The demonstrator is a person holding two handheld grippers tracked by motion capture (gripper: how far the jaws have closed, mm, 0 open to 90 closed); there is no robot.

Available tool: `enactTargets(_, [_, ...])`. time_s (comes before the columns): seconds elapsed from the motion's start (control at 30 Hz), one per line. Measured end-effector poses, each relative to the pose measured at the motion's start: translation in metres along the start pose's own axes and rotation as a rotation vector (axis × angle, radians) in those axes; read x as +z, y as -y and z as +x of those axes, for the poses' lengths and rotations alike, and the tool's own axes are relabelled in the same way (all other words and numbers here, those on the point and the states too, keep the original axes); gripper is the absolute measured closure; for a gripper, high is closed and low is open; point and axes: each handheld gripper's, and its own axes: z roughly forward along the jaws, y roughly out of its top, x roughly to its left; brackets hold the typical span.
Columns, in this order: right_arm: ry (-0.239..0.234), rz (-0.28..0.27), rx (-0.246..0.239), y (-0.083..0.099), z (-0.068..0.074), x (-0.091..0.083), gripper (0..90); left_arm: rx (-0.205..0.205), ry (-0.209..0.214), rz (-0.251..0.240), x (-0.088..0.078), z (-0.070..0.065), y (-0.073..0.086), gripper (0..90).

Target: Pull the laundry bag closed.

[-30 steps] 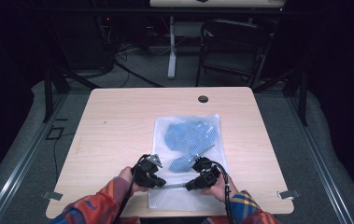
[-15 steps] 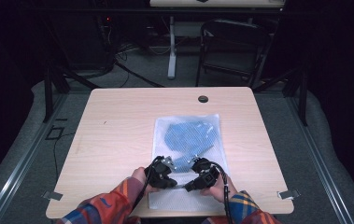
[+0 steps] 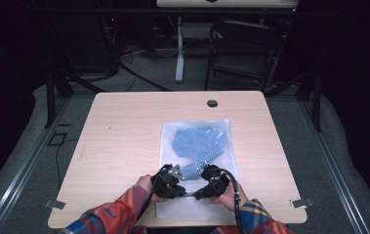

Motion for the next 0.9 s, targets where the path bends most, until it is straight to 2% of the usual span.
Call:
enactTargets(0.03, [0.0,0.0,0.0,0.0,0.0,0.0,86.7,0.0,0.0,0.0,0.0,0.0,0.0,78.0])
enactTargets(0.07, [-0.007,-0.003,0.005,0.0,0.0,0.0,86.7,0.017,-0.015,0.011,0.001,-0.002,-0.002,82.2])
enactTargets(0.1, [-0.007,-0.003,0.005,0.0,0.0,0.0,86.7,0.014,-0.016,0.016,0.001,-0.002,-0.003,82.2])
enactTargets(0.13, [0.004,0.002,0.0,0.0,-0.001,0.0,86.7,-0.005,-0.005,0.012,0.003,-0.003,-0.003,84.2])
enactTargets(0.27, [0.002,0.01,-0.004,0.0,0.0,0.002,86.7,-0.005,-0.011,-0.011,0.002,-0.004,-0.006,90.0])
enactTargets(0.4, [0.001,0.004,0.0,0.0,0.0,0.003,86.7,0.017,0.011,-0.011,0.005,-0.007,-0.008,90.0])
enactTargets(0.47, [0.002,0.003,-0.001,0.0,0.0,0.003,86.7,0.009,0.019,-0.006,0.009,-0.009,-0.009,90.0])
enactTargets(0.7, [0.009,0.016,-0.011,0.0,-0.001,0.002,86.8,0.024,0.002,0.005,0.01,-0.011,-0.01,90.0])
enactTargets(0.9, [0.014,-0.002,-0.002,0.001,0.001,0.003,86.9,0.022,0.007,0.001,0.01,-0.011,-0.01,90.0])
